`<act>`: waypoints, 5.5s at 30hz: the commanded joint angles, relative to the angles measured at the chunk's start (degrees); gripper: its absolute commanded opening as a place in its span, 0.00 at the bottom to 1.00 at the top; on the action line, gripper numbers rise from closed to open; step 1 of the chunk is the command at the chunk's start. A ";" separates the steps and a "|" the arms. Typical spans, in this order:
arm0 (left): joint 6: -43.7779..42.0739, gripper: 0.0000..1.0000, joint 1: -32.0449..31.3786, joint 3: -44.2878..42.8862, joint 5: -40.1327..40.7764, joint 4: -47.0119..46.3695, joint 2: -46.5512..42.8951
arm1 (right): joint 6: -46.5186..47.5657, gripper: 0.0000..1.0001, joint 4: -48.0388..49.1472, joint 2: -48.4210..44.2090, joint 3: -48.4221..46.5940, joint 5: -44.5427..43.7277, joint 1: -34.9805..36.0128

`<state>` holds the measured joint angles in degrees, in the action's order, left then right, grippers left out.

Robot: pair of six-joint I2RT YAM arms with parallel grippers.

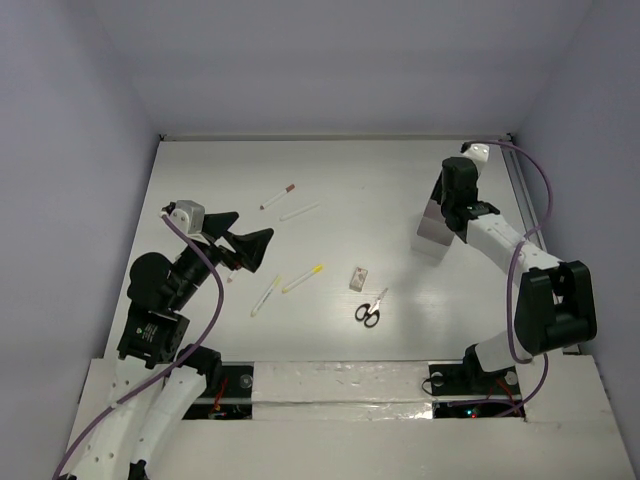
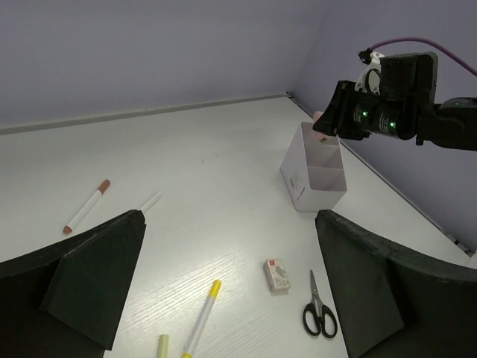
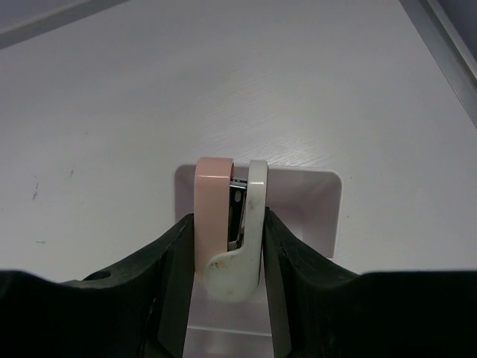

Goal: Sort the stationery into containers
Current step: Place the stationery in the storage box, then pick up the stationery from the center of the board, then place the stationery in the storage box.

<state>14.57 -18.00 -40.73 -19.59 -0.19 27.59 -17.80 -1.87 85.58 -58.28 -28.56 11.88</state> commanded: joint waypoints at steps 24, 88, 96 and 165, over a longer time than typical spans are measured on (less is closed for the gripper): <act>-0.51 0.99 -0.28 0.48 -2.03 -3.51 0.27 | 1.89 0.40 13.91 -0.06 4.05 -3.52 -0.54; -0.33 0.99 -0.28 0.65 -3.70 -4.21 -0.52 | -18.67 0.74 1.25 2.66 17.15 37.35 28.11; -0.51 0.99 -0.28 0.65 -3.61 -3.95 -1.49 | -16.66 0.68 -2.34 8.63 12.06 31.11 29.17; -0.68 0.99 -0.28 0.65 -4.14 -4.30 -1.31 | -0.83 0.35 25.77 0.73 8.88 -9.50 -0.54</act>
<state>14.41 -18.00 -40.07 -22.57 -1.10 26.04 -19.53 17.69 85.67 -50.70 -35.24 11.60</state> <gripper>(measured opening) 0.990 0.390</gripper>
